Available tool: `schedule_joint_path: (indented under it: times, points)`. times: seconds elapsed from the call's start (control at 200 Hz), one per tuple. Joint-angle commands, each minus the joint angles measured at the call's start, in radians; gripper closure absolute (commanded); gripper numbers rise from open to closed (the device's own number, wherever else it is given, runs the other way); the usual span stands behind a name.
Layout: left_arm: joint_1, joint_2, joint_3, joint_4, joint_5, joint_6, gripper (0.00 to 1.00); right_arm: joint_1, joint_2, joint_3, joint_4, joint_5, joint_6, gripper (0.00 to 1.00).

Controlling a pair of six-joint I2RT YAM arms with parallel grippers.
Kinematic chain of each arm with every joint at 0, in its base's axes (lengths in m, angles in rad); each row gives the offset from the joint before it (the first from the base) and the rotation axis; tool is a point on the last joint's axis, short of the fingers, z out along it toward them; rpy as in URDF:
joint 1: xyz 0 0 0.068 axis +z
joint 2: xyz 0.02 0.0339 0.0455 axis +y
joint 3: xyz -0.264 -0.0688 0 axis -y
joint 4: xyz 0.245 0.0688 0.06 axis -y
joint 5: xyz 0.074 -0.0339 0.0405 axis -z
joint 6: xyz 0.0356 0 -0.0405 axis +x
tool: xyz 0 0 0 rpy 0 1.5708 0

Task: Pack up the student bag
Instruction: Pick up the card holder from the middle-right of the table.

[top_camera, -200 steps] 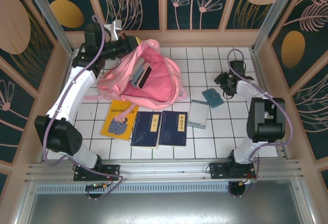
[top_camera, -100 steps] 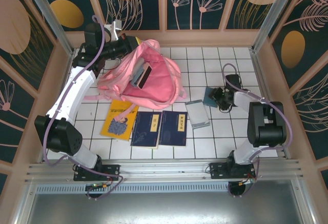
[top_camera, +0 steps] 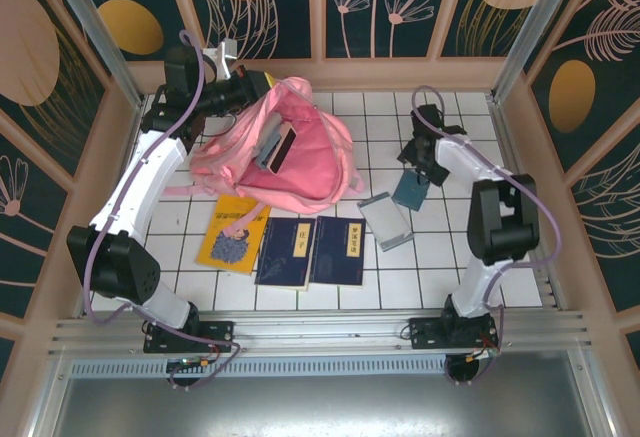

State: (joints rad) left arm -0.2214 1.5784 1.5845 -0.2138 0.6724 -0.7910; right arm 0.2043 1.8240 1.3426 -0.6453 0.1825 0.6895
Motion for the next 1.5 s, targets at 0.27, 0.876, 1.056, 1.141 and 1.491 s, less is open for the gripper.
schedule_joint_path:
  times: [0.27, 0.876, 1.056, 1.141, 1.491]
  points:
    - [0.011, -0.099, 0.003, 0.119, 0.014, 0.000, 1.00, 0.094, 0.195, 0.149, -0.180, 0.019, 0.042, 0.18]
    - [0.010, -0.090, 0.008, 0.119, 0.015, -0.002, 1.00, 0.080, 0.233, 0.033, -0.064, 0.000, 0.028, 0.83]
    - [0.011, -0.087, 0.007, 0.119, 0.014, -0.003, 1.00, 0.062, 0.167, 0.009, -0.037, -0.033, 0.024, 1.00]
    - [0.010, -0.084, 0.006, 0.119, 0.013, -0.002, 1.00, 0.052, 0.109, -0.004, -0.036, -0.031, 0.029, 1.00]
    - [0.010, -0.074, 0.026, 0.105, 0.020, -0.007, 1.00, 0.051, -0.368, -0.132, 0.201, -0.297, -0.113, 1.00]
